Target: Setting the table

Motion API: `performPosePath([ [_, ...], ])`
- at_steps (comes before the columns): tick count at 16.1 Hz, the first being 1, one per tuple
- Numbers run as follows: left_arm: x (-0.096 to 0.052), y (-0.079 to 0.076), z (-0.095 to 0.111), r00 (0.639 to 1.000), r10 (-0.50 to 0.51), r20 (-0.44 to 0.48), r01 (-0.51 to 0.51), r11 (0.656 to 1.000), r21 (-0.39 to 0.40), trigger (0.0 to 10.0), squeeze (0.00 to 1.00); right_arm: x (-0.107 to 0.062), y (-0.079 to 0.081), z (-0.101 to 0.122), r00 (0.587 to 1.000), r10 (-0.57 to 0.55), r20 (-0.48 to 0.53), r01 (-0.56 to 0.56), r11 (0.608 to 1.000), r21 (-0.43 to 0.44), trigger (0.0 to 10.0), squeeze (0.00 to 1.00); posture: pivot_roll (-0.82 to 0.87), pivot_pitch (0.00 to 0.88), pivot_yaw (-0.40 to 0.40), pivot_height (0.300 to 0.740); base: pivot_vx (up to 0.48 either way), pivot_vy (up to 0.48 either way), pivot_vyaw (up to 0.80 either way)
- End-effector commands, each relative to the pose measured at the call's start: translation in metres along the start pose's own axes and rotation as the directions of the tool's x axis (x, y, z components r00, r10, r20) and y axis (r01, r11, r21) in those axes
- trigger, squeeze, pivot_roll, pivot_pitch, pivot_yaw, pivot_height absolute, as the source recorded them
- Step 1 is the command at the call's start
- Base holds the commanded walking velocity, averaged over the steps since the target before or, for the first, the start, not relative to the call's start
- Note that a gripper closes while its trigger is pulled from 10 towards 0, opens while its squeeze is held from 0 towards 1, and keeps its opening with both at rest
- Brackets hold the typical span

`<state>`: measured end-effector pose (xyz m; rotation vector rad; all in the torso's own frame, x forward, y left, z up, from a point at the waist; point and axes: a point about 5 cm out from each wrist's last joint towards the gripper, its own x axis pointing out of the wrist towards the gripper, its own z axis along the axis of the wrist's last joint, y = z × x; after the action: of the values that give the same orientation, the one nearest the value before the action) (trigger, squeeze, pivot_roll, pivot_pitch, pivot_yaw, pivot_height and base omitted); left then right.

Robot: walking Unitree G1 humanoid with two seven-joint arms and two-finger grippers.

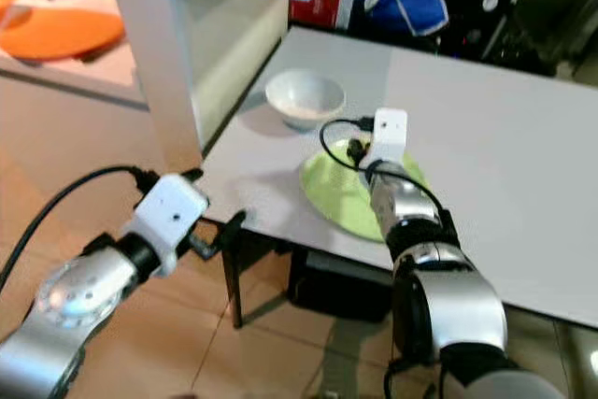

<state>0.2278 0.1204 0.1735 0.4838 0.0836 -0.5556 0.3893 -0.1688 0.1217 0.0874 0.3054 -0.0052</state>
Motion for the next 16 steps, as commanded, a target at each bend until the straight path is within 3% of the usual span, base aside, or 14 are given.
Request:
performPosePath([
  [1, -0.003, 0.002, 0.003, 1.000, -0.003, 0.003, 0.003, 1.000, 0.000, 10.0, 0.00, 0.001, -0.004, 0.008, 0.999, -0.027, 0.023, 0.027, 1.000, -0.006, 10.0, 0.00, 0.14, 0.110, -0.051, 0.740, 0.000, 0.000, 0.00],
  [2, -0.004, 0.002, 0.003, 1.000, -0.004, 0.000, 0.004, 1.000, 0.000, 10.0, 0.00, 0.001, -0.004, 0.007, 0.999, -0.034, 0.016, 0.034, 0.999, -0.024, 10.0, 0.00, 0.14, 0.115, -0.050, 0.740, 0.000, 0.000, 0.00],
  [4, -0.006, 0.000, 0.004, 1.000, -0.018, -0.013, 0.017, 1.000, -0.006, 10.0, 0.00, 0.001, -0.006, 0.002, 0.997, -0.077, -0.003, 0.076, 0.987, -0.141, 10.0, 0.00, 0.14, 0.134, -0.043, 0.740, 0.000, 0.000, 0.00],
  [8, -0.009, -0.003, 0.003, 0.999, -0.022, -0.024, 0.022, 1.000, -0.013, 10.0, 0.00, 0.000, -0.011, -0.001, 0.993, -0.121, -0.008, 0.116, 0.968, -0.224, 10.0, 0.00, 0.14, 0.150, -0.050, 0.740, 0.000, 0.000, 0.00],
  [12, -0.013, -0.004, 0.003, 0.999, -0.019, -0.038, 0.019, 1.000, -0.019, 10.0, 0.00, -0.001, -0.017, -0.005, 0.987, -0.161, -0.029, 0.149, 0.960, -0.235, 10.0, 0.00, 0.15, 0.152, -0.058, 0.740, 0.000, 0.000, 0.00],
  [16, -0.016, -0.003, 0.002, 0.999, -0.011, -0.050, 0.010, 1.000, -0.024, 10.0, 0.00, -0.002, -0.023, -0.008, 0.974, -0.218, -0.055, 0.204, 0.960, -0.189, 10.0, 0.00, 0.15, 0.152, -0.065, 0.740, 0.000, 0.000, 0.00],
])
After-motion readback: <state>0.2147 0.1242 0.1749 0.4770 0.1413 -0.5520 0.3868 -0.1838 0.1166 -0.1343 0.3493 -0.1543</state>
